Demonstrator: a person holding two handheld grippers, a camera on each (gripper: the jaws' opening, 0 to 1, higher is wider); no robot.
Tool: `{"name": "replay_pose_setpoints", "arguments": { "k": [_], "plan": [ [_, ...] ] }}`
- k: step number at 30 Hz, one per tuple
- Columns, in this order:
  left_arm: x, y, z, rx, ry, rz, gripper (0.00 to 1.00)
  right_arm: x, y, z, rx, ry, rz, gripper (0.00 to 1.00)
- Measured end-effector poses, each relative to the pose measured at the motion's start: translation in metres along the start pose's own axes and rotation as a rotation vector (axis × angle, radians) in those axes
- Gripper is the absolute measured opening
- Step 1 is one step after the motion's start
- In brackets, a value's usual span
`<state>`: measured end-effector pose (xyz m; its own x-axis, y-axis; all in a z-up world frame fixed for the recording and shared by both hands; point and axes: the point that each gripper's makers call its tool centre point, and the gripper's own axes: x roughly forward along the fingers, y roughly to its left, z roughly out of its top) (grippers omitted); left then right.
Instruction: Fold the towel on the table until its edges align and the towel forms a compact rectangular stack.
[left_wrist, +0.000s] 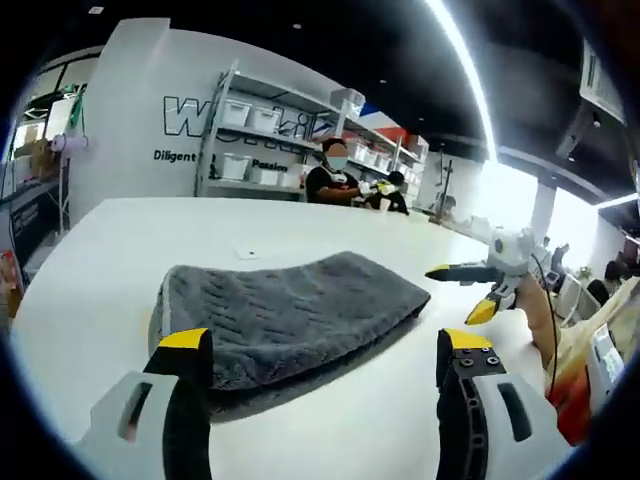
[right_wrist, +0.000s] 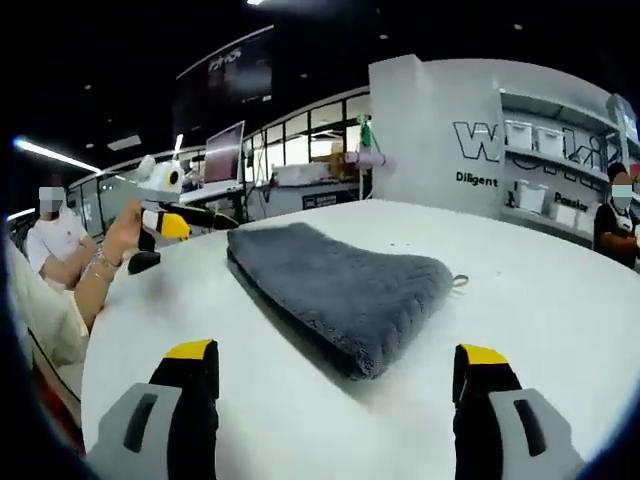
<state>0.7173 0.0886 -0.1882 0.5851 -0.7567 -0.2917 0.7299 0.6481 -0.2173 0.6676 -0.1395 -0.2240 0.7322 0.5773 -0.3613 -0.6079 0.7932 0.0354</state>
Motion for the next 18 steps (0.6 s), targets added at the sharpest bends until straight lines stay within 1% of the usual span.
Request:
{"name": "replay_pose_setpoints", "arguments": {
  "k": [3,6,9,11,13,15,18],
  "plan": [
    [0.005,-0.011,-0.001,0.018,0.011,-0.013,0.90,0.002,-0.004,-0.005,0.034,0.018,-0.006,0.99],
    [0.005,-0.023,-0.008,0.054,0.027,-0.018,0.90,0.002,-0.011,-0.006,0.056,0.018,-0.031,0.99],
    [0.004,-0.031,-0.014,0.071,0.032,-0.020,0.90,0.000,-0.020,-0.002,0.077,-0.007,-0.060,0.99],
    [0.002,-0.033,-0.016,0.083,0.033,-0.011,0.90,-0.002,-0.024,0.006,0.111,-0.060,-0.072,0.99],
    [0.000,-0.036,-0.019,0.090,0.036,-0.013,0.90,-0.004,-0.030,0.010,0.136,-0.088,-0.092,0.98],
    [0.000,-0.038,-0.021,0.088,0.035,-0.022,0.90,-0.006,-0.039,0.013,0.127,-0.097,-0.144,0.95],
    [0.001,-0.043,-0.023,0.080,0.038,-0.040,0.90,-0.004,-0.047,0.014,0.132,-0.093,-0.170,0.90]
  ]
}}
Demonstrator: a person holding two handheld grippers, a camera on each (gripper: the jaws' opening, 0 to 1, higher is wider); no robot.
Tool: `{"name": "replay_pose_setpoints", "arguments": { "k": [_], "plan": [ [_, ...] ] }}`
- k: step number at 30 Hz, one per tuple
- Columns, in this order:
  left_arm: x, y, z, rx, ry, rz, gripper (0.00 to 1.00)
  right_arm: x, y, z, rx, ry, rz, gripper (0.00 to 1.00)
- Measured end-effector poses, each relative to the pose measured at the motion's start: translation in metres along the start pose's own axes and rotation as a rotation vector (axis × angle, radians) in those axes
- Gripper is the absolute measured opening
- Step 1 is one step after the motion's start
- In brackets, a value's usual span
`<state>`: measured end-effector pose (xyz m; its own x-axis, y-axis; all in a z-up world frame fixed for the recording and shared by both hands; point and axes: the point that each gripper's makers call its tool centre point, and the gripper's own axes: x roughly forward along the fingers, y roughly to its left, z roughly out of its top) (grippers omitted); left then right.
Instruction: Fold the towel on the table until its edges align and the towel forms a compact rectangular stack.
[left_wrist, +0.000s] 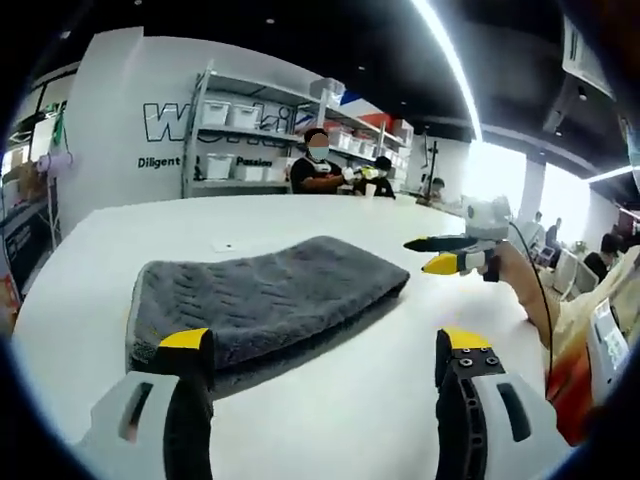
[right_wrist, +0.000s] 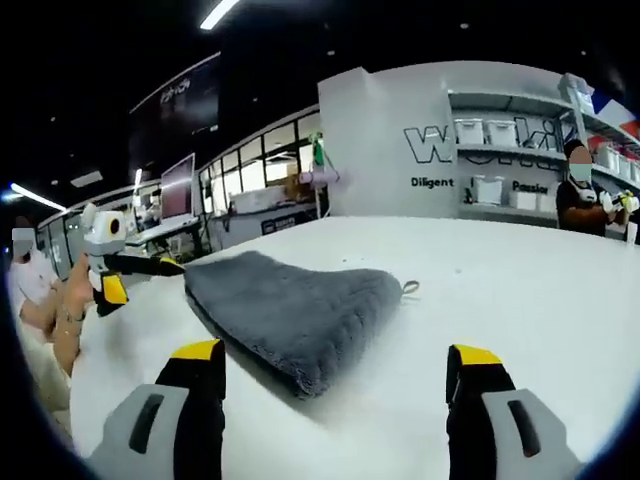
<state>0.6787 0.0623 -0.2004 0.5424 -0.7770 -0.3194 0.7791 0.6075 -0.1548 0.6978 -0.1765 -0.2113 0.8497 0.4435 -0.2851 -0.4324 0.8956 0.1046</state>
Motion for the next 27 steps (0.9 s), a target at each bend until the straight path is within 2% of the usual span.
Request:
{"name": "replay_pose_setpoints", "arguments": {
  "k": [1,3,5,6,7,9,11,13,14,18,23,27],
  "plan": [
    [0.001,-0.002,-0.001,-0.002,0.001,-0.008,0.90,0.001,-0.001,0.003,0.012,-0.017,-0.002,0.88],
    [0.001,-0.005,-0.003,-0.001,0.007,-0.024,0.90,0.006,-0.002,0.011,0.094,-0.049,0.001,0.82],
    [0.003,-0.006,-0.007,0.003,0.014,-0.036,0.89,0.010,-0.003,0.014,0.132,-0.051,0.002,0.73],
    [0.002,-0.006,-0.011,-0.012,0.029,-0.035,0.89,0.013,-0.005,0.014,0.128,-0.045,-0.003,0.70],
    [0.002,-0.005,-0.011,-0.010,0.027,-0.038,0.89,0.018,-0.011,0.011,0.098,-0.012,-0.035,0.67],
    [0.001,-0.007,-0.004,-0.041,-0.008,-0.056,0.89,0.024,-0.020,0.009,0.042,0.013,-0.085,0.61],
    [-0.002,-0.012,0.004,-0.069,-0.049,-0.089,0.89,0.029,-0.023,0.009,0.023,0.016,-0.093,0.46],
    [-0.006,-0.013,0.007,-0.062,-0.059,-0.093,0.89,0.032,-0.024,0.005,0.010,0.039,-0.097,0.27],
    [-0.007,-0.013,0.008,-0.060,-0.061,-0.092,0.89,0.035,-0.024,0.005,0.013,0.039,-0.097,0.25],
    [-0.008,-0.010,0.008,-0.059,-0.064,-0.078,0.89,0.046,-0.011,-0.006,0.071,0.081,-0.037,0.29],
    [-0.009,-0.013,0.011,-0.060,-0.074,-0.090,0.89,0.048,-0.016,-0.023,0.109,0.132,-0.052,0.30],
    [-0.011,-0.012,0.013,-0.057,-0.081,-0.089,0.89,0.050,-0.009,-0.036,0.174,0.160,-0.007,0.24]
  ]
}}
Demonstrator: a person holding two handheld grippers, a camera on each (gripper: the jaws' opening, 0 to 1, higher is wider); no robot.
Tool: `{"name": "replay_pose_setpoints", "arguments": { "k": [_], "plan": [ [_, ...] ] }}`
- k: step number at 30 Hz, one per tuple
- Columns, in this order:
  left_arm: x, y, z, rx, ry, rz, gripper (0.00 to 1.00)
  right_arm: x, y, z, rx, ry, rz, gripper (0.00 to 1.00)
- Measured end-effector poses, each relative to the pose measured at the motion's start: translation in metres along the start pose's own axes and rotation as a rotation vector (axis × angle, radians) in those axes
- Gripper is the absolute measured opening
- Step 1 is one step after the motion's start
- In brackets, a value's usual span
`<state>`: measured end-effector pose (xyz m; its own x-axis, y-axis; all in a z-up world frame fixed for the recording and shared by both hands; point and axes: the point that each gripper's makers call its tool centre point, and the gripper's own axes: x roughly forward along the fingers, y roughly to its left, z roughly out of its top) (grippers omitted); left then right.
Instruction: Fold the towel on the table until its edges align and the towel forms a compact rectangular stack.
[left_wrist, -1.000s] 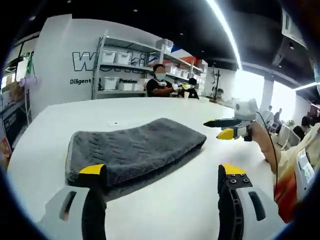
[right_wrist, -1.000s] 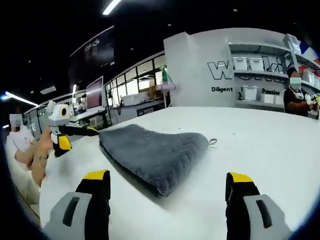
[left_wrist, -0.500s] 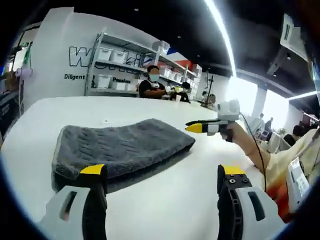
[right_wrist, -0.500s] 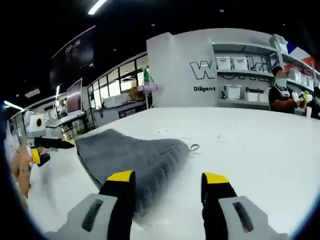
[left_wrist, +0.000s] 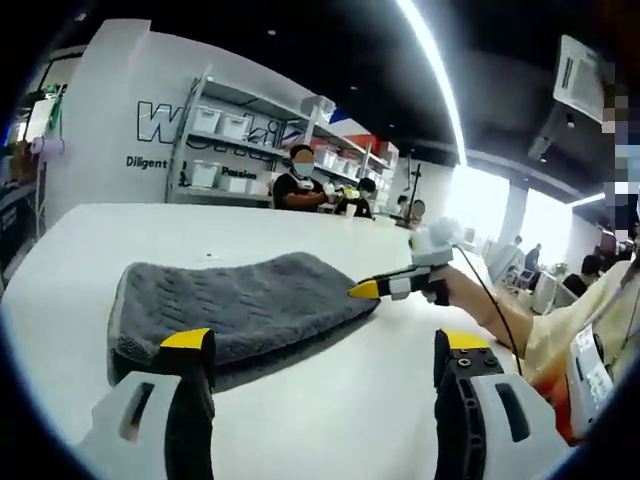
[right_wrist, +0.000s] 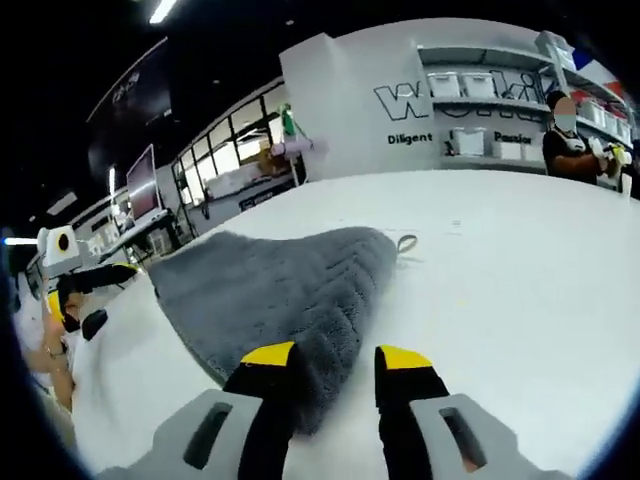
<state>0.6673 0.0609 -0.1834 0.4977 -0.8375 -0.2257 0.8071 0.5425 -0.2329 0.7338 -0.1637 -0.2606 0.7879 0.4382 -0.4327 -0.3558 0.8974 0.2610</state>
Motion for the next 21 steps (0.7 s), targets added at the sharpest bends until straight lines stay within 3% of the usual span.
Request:
{"name": "replay_pose_setpoints", "arguments": {
  "k": [6,21],
  "plan": [
    [0.000,0.003,-0.003,0.006,0.010,0.018,0.89,-0.002,0.003,-0.001,-0.028,-0.002,0.037,0.11],
    [-0.001,0.009,-0.009,-0.002,0.026,0.037,0.89,-0.024,-0.026,-0.002,-0.132,-0.012,-0.040,0.07]
  ]
}}
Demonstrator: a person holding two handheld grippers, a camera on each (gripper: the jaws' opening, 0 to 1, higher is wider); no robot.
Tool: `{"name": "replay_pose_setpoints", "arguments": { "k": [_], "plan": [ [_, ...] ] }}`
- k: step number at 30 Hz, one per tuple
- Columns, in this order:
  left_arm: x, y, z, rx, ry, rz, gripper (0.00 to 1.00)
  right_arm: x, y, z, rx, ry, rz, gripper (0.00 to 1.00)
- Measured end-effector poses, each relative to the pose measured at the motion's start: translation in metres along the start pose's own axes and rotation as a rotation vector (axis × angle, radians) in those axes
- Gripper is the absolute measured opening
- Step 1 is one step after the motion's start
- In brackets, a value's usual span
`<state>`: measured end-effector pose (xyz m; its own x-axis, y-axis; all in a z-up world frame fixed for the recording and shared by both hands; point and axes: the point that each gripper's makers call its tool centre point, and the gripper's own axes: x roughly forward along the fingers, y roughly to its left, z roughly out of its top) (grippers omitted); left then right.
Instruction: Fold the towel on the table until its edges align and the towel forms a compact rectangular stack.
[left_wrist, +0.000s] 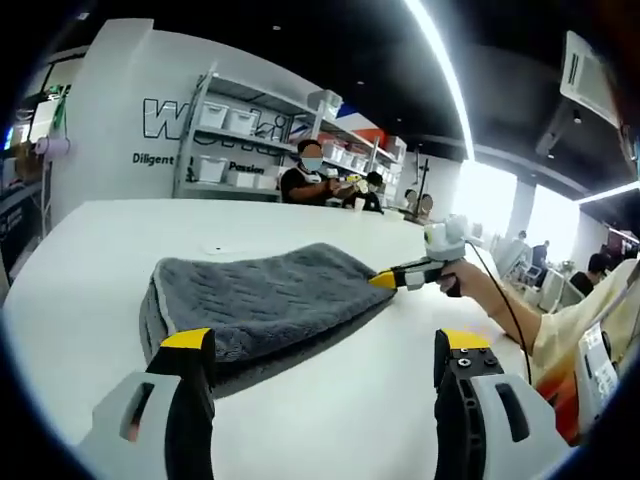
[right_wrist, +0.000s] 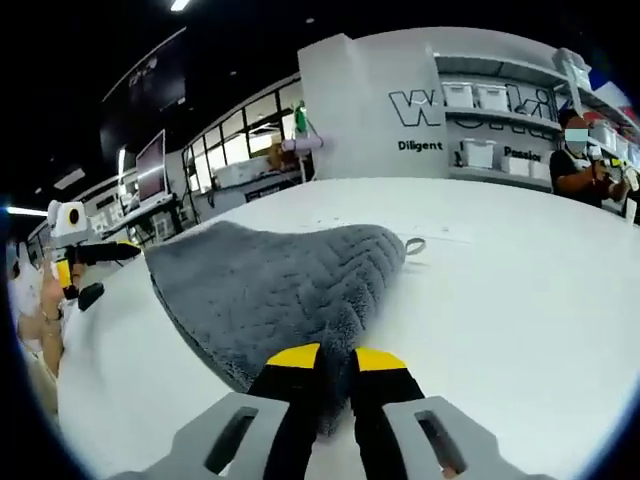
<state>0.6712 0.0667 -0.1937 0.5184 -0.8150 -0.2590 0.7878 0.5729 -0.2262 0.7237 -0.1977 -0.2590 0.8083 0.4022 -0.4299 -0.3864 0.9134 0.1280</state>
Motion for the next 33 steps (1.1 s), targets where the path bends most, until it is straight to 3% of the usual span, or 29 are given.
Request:
{"name": "replay_pose_setpoints", "arguments": {
  "k": [7,20,28,33],
  "plan": [
    [0.001,0.003,-0.001,-0.007,0.006,0.004,0.88,-0.019,-0.023,-0.008,-0.016,0.017,-0.005,0.07],
    [0.000,0.011,-0.005,-0.019,0.017,0.026,0.88,-0.046,-0.046,-0.021,0.018,0.039,0.010,0.08],
    [-0.002,0.013,-0.005,-0.023,0.012,0.032,0.88,-0.064,-0.075,-0.024,-0.023,0.041,-0.045,0.08],
    [-0.002,0.013,-0.005,-0.026,0.010,0.031,0.88,-0.074,-0.105,-0.023,-0.015,0.020,-0.102,0.09]
  ]
}}
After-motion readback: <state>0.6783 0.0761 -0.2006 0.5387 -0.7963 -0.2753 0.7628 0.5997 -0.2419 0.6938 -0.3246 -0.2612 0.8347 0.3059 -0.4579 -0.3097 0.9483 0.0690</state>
